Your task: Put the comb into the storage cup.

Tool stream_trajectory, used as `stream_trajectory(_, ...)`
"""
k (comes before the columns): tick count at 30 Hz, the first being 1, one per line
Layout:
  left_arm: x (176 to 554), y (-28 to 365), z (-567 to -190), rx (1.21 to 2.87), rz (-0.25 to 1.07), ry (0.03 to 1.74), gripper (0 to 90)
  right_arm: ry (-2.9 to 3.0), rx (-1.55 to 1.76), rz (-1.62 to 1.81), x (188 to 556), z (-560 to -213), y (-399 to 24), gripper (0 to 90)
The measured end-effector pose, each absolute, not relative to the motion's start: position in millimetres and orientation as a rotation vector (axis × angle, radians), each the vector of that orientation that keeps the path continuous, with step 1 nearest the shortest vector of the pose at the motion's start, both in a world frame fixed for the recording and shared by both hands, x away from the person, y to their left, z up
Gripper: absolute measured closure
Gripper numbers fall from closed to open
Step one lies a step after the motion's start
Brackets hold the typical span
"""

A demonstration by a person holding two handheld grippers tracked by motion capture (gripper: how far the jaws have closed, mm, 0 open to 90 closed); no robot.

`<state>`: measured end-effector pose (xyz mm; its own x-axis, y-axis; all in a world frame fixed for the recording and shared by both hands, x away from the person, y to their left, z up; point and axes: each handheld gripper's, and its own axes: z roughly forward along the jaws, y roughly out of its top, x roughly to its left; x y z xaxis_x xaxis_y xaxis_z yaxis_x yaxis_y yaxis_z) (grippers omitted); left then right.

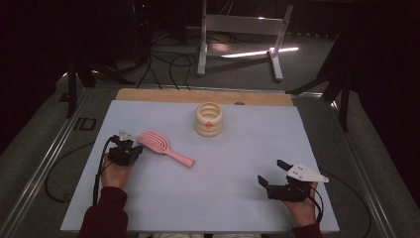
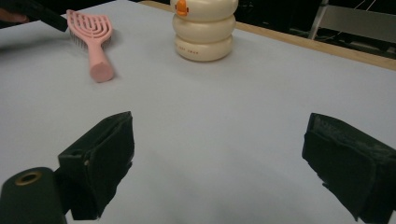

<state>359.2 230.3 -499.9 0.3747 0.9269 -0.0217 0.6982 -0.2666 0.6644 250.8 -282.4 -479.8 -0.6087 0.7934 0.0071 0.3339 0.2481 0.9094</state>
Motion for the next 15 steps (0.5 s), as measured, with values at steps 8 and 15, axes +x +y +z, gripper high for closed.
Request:
stream_trajectory(8,375,221,-502,2.082,0.486,1.411,90.0,2.068,1.025,1.331,251,-480,-282,9.1)
stream_trajectory(15,382,206,-509,2.118,0.471,1.391,90.0,2.066,1.023,1.331,251,-479,-283,9.1)
